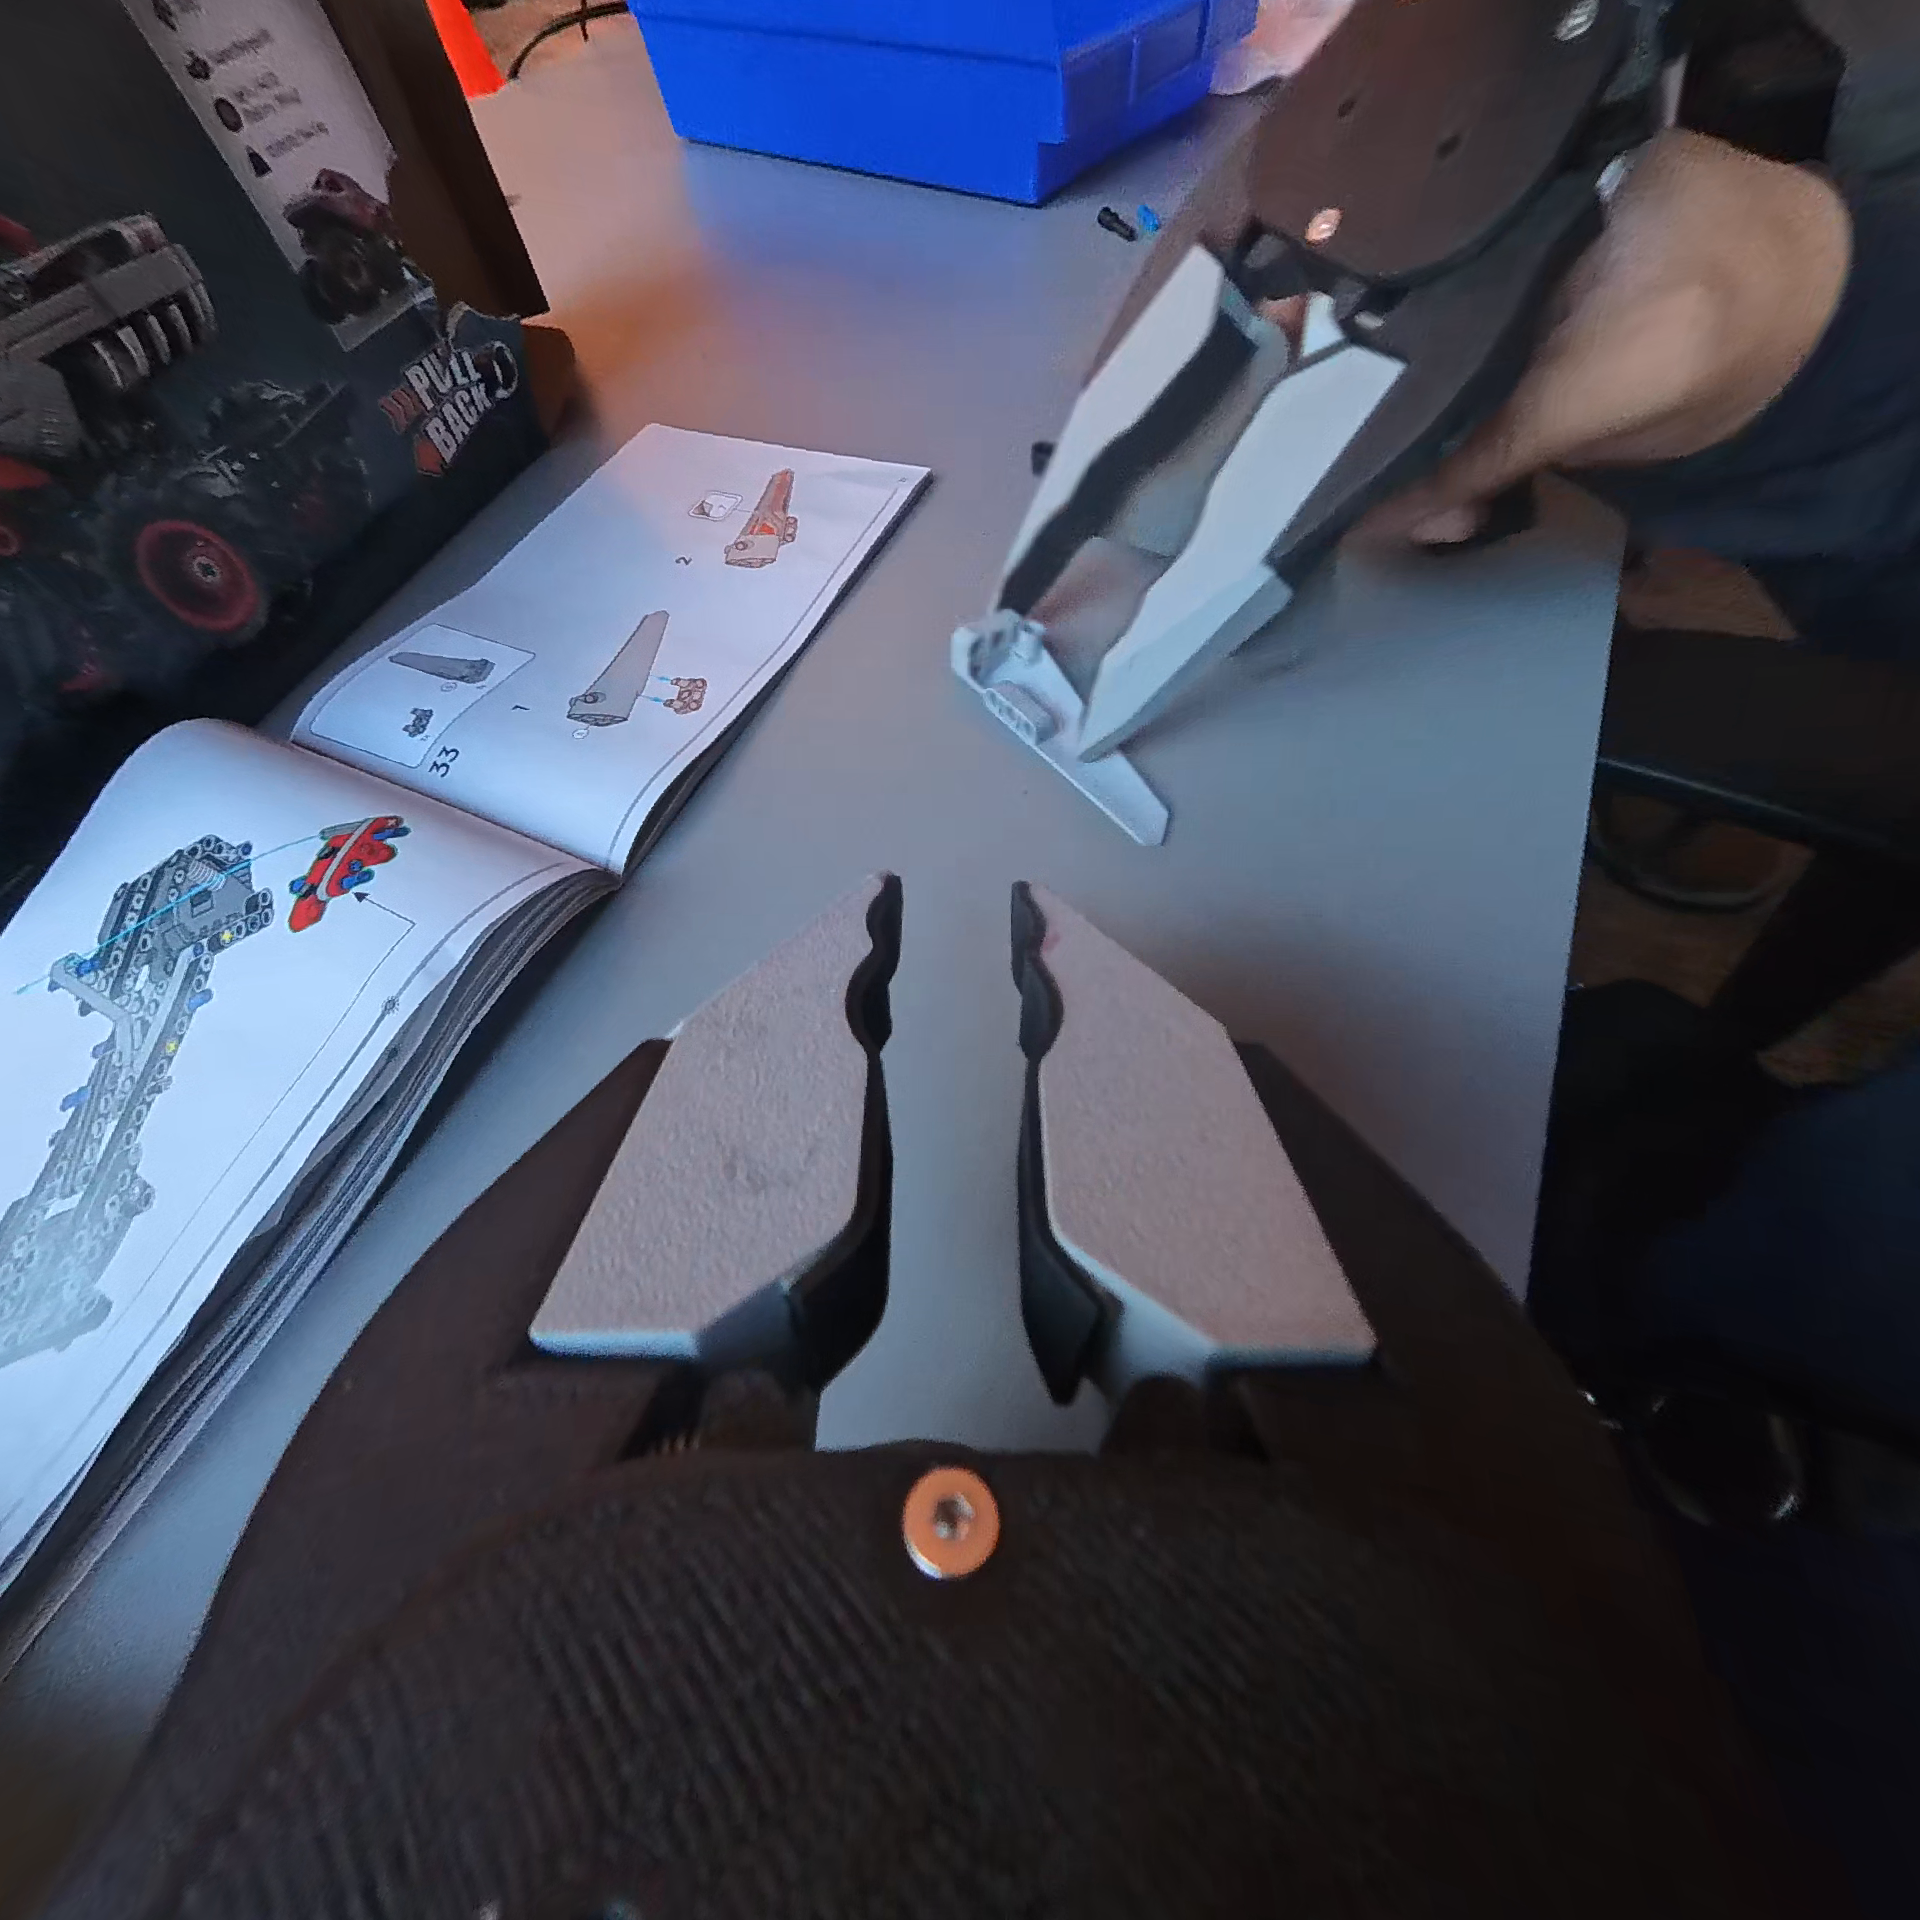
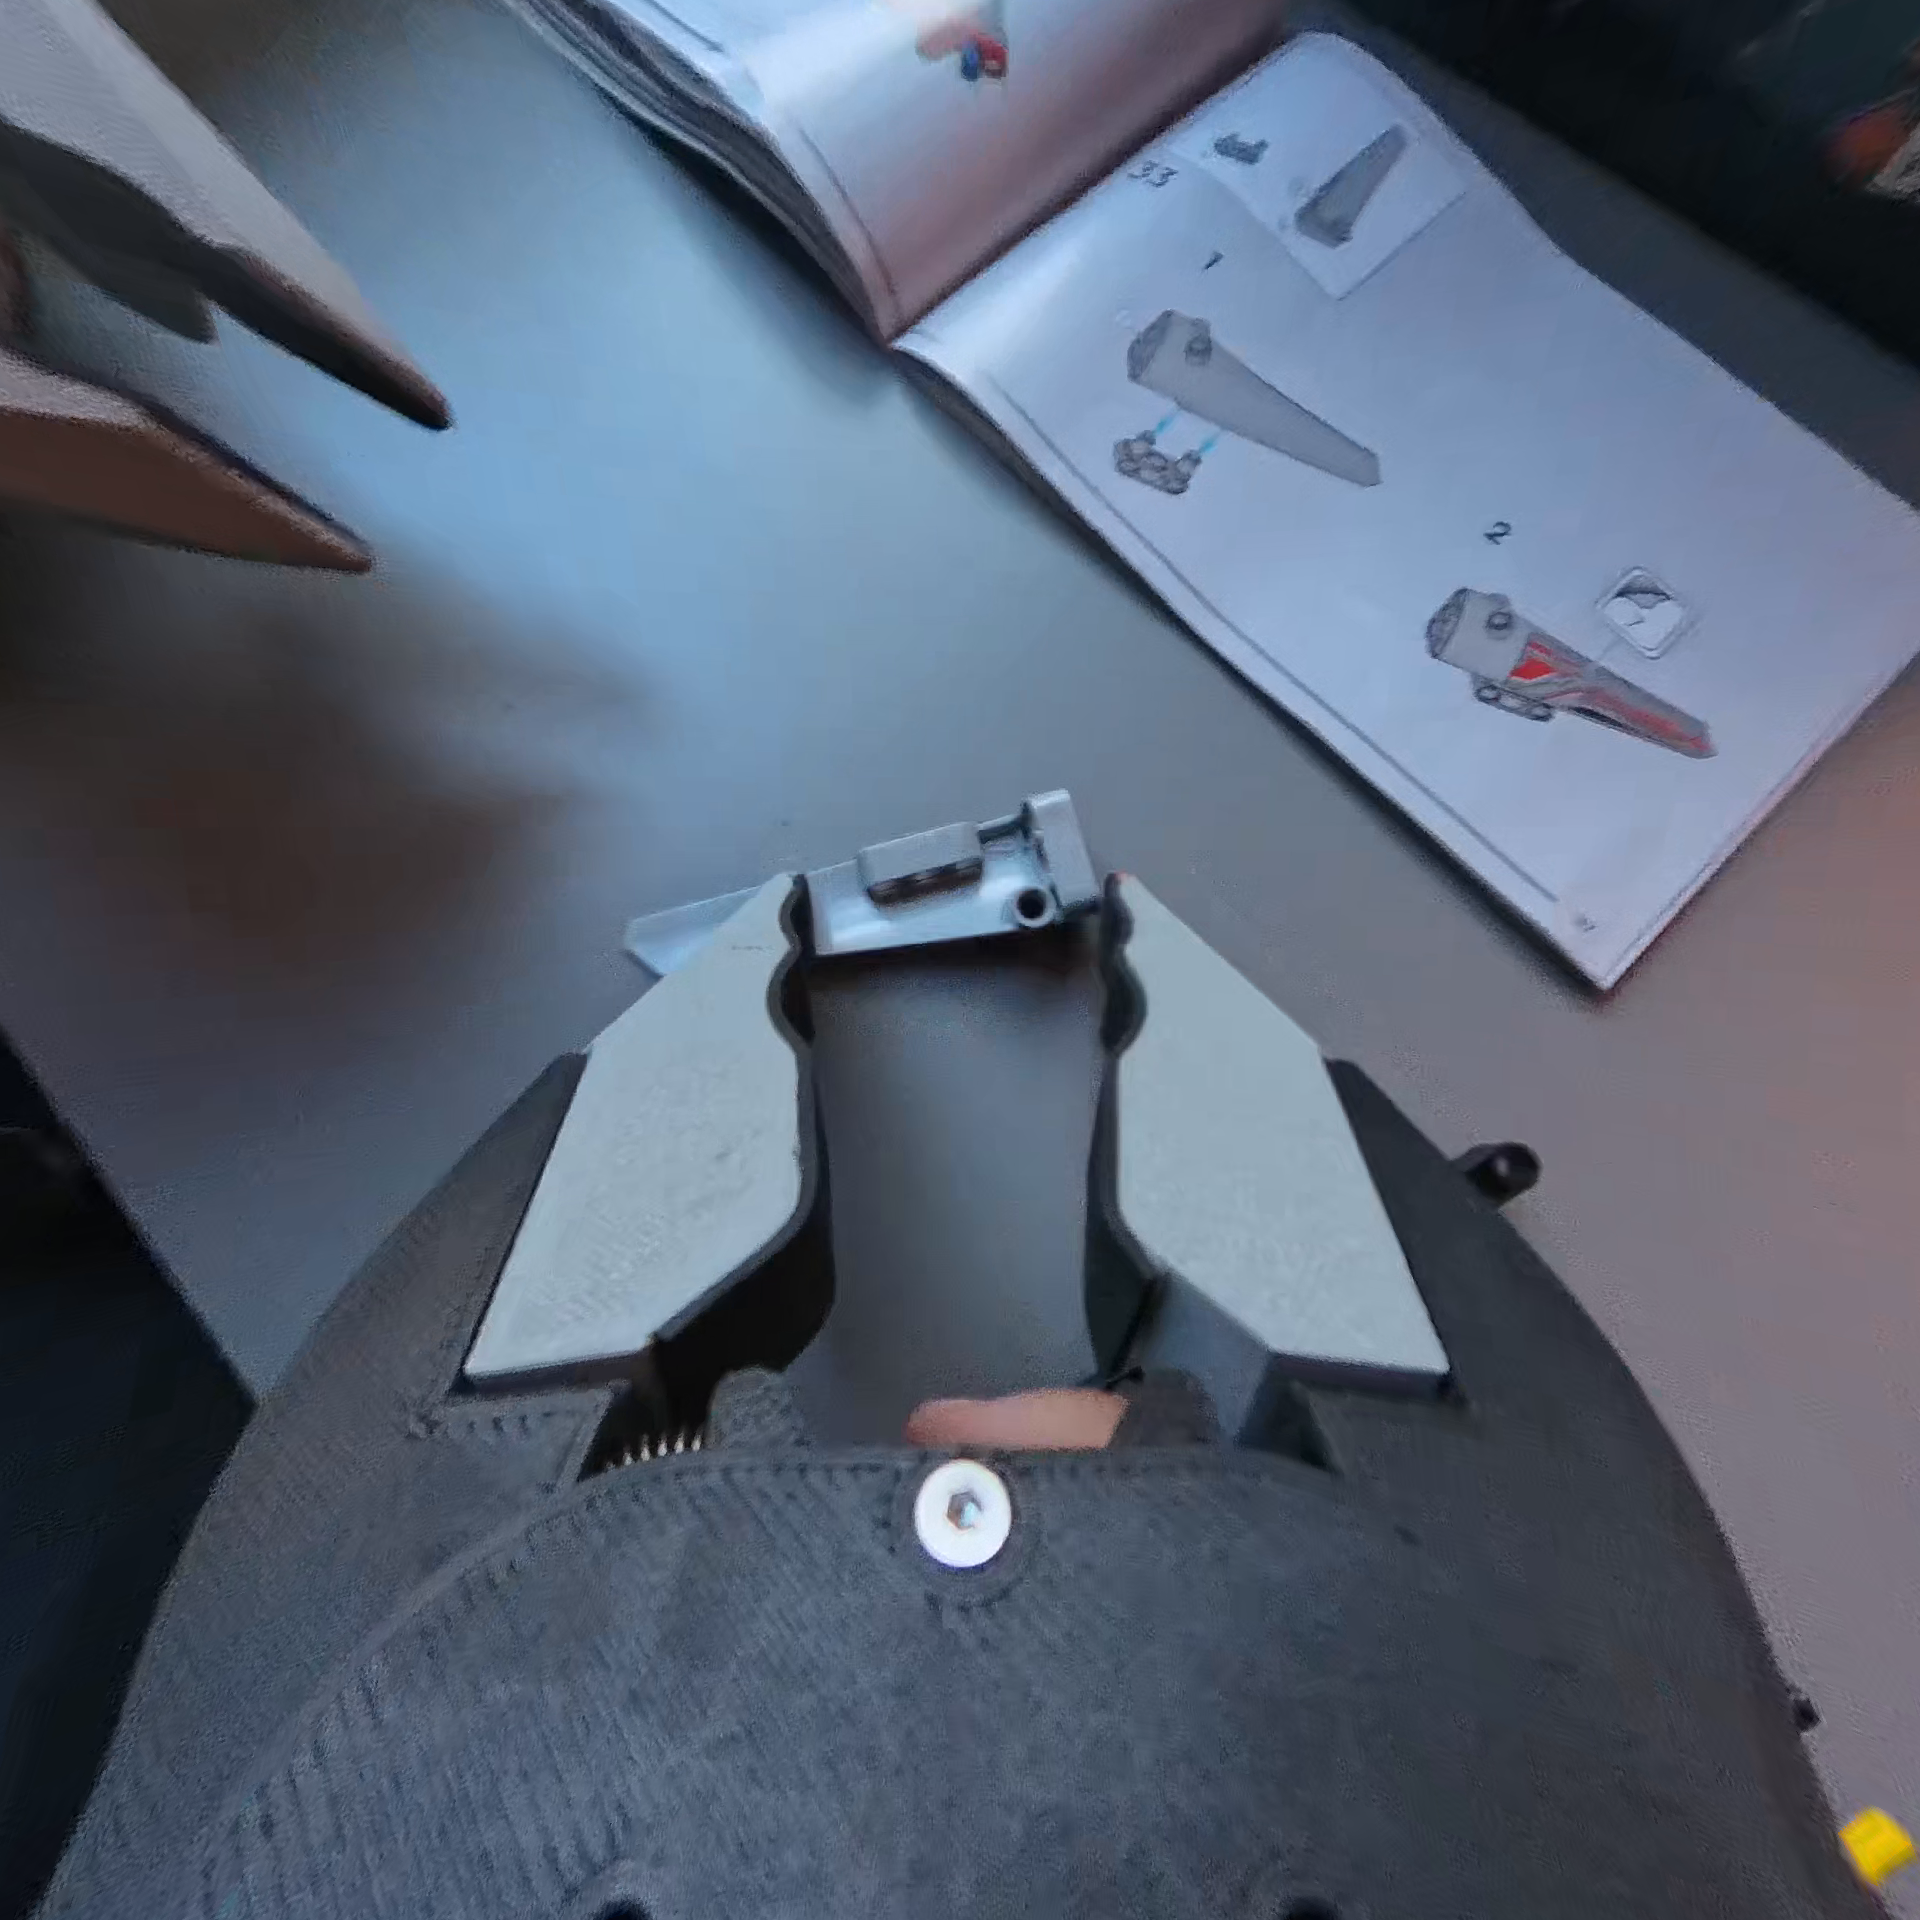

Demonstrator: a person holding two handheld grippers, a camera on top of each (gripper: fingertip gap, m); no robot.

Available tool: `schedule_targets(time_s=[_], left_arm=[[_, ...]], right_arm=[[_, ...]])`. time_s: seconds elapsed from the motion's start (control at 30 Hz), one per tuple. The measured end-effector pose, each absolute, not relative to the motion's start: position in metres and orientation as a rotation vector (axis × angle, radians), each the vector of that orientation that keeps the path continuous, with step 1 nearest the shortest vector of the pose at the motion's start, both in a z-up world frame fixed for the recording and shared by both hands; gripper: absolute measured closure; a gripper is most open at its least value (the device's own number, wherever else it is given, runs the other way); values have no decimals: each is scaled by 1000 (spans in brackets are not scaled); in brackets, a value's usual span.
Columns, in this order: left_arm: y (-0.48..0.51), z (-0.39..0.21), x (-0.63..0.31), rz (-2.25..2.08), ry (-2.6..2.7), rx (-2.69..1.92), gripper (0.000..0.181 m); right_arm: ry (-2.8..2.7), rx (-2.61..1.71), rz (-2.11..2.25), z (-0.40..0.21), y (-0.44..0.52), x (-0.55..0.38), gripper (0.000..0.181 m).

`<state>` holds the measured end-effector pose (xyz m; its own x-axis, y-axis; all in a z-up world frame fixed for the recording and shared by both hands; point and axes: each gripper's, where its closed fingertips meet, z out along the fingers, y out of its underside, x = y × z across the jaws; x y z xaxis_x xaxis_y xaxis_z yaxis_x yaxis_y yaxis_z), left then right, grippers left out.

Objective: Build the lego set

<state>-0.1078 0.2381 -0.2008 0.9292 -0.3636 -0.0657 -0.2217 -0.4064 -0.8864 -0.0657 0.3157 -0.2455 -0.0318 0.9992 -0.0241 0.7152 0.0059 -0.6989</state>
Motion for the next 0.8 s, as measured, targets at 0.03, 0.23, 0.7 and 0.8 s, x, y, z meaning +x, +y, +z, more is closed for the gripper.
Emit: schedule_targets(time_s=[0.03, 0.23, 0.7, 0.8], left_arm=[[237, -200, -108, -170, 417, -2004, 164], [237, -200, -109, -172, 410, -2004, 163], [237, -200, -111, -163, 400, -2008, 163], [238, -202, -111, -167, 398, -2016, 163]], right_arm=[[-1804, -1768, 771, -245, 311, -60, 124], [-1937, -1763, 865, -240, 261, -25, 132], [-1845, -1654, 811, -237, 265, -32, 138], [-1879, -1633, 856, -240, 254, -31, 139]])
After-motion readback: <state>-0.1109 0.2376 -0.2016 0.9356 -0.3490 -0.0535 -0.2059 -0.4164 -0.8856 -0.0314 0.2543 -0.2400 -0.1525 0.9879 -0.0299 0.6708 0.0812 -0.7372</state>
